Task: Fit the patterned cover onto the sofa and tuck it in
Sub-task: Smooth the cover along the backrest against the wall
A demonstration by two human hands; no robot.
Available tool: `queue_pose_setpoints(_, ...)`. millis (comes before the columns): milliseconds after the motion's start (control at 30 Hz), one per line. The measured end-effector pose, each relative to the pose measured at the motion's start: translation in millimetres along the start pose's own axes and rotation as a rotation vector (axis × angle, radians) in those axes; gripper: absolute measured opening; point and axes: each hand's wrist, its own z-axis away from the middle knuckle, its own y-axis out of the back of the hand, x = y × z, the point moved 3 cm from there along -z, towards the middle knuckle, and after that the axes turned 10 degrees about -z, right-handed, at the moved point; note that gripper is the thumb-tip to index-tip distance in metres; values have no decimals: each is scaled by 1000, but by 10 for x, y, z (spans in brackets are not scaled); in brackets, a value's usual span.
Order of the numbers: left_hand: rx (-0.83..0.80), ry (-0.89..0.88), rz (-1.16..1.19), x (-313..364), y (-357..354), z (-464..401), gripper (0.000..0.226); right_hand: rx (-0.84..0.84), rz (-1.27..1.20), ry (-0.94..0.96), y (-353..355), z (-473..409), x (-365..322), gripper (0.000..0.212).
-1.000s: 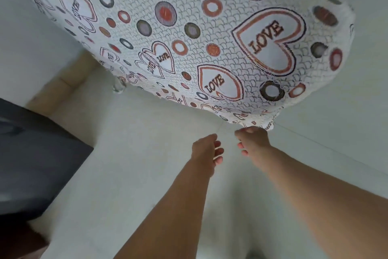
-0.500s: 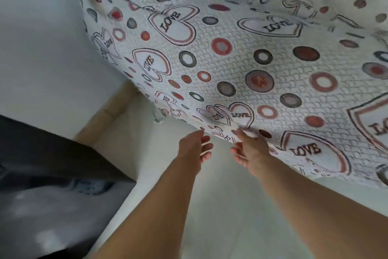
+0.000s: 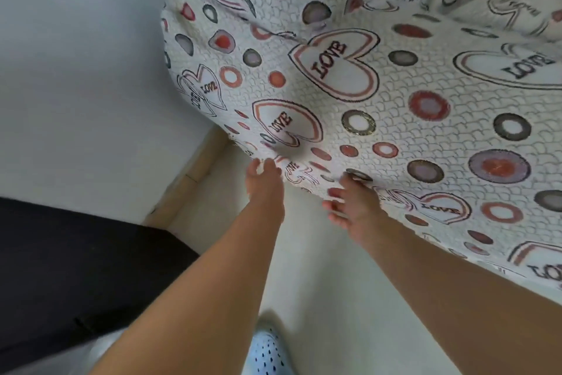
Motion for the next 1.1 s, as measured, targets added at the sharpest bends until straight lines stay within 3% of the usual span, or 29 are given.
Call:
queue_pose_setpoints(67,74,-12,-13,231,127,-116,43,-66,52,14,-390,120,20,35)
queue_pose_setpoints(167,201,-87,-46,574,344,-447,39,-145,176,75,-823,259,1,33)
queue_pose_setpoints(267,225,-195,19,965,518,-822,26,-200,260,221,-1163,310,-160,35)
queue_pose_setpoints(333,257,-337,-37,1176,638,-898,36,-247,343,336,-1264,346,-222,35)
queue_pose_setpoints(500,332,-468,-23,1617,820,-1226,46,-377,537,452,-1692,317,-260,40)
queue_pose_setpoints(567,336,-521,-117,1690,867,-1336,45,-385,521,391,-1836,274,-257,41)
queue_pose_setpoints(667,307,-628,-219,1755,950,-1472,44,-276,140,-59,-2049,195,-224,31)
queue_pose_setpoints(733,298,-660,-317,1789,984,-1540,41,-193,-49,-238,-2170,103,-156,27)
queue_pose_setpoints(967,318,-761,-622,2027,1179,-1682,27,-152,-182,-276,-2661,-48,-4,19)
queue_pose_setpoints(1100,187,-878,-601,2004,1217,-1766,32,-159,-200,-265,-2986,-71,52,29)
